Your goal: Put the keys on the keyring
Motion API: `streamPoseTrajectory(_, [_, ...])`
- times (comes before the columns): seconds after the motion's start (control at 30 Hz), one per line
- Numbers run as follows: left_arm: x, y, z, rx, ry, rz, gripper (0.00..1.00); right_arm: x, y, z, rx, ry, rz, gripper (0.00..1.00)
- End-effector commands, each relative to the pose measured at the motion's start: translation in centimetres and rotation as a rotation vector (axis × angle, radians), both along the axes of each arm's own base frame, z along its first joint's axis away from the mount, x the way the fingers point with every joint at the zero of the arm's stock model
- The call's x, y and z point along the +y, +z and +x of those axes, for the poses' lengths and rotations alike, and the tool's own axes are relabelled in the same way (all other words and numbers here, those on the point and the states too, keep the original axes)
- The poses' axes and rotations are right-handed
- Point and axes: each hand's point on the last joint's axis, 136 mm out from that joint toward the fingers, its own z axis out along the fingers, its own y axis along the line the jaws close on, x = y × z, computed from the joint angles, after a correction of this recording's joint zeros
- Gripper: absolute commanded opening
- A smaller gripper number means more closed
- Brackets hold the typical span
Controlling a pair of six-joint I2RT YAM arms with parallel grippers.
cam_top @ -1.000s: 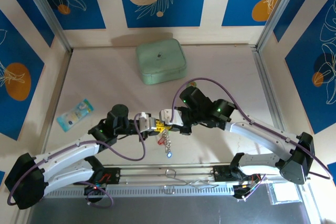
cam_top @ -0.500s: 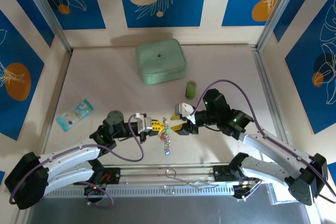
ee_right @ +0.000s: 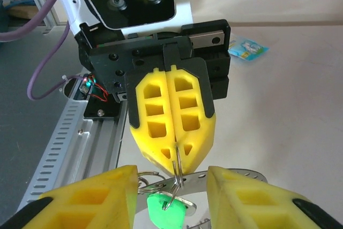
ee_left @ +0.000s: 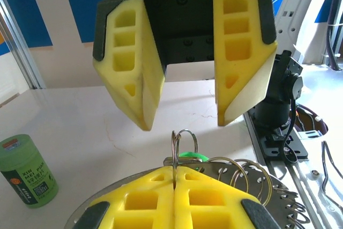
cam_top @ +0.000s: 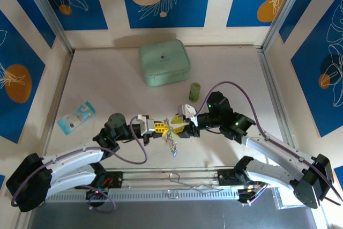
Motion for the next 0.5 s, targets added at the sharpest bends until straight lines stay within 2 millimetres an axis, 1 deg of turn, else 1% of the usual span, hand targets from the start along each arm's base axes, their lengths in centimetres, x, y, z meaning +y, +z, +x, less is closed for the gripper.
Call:
streamPoseTrajectory(0.0, [-0.28,2.18,-0.79,-0.041,-0.046,-0.068,0.00,0.54,0.26,-0.11,0.002,0.017,0.008,0.36])
streamPoseTrajectory(0.1, [-0.28,2.28,-0.84,-0.039,-0.050,-0.071,0.00,0.65,-0.08,0.07,0.003,0.011,-0.003,0.30])
streamPoseTrajectory(0.17, [-0.29,2.27,-0.88,-0.039,-0.052,-0.071,0.00,0.67,-0.11,0.24,-0.003,0.005,-0.005,0.23])
streamPoseTrajectory(0.3, [-0.30,2.33,-0.81,-0.038,-0.049,-0.072,0.00,0.72,0.05,0.23,-0.006,0.011,-0.005,0.06])
streamPoseTrajectory(0.37, [-0.31,2.42,-0.59,-0.037,-0.038,-0.073,0.00,0.73,-0.08,0.25,-0.009,0.014,-0.021,0.00])
streamPoseTrajectory(0.43, [-0.30,2.41,-0.37,-0.032,-0.025,-0.067,0.14,0.61,-0.25,0.31,-0.018,0.011,-0.040,0.00])
streamPoseTrajectory(0.47, [-0.29,2.31,-0.35,-0.032,-0.023,-0.058,0.18,0.52,-0.32,0.42,-0.026,0.006,-0.050,0.00])
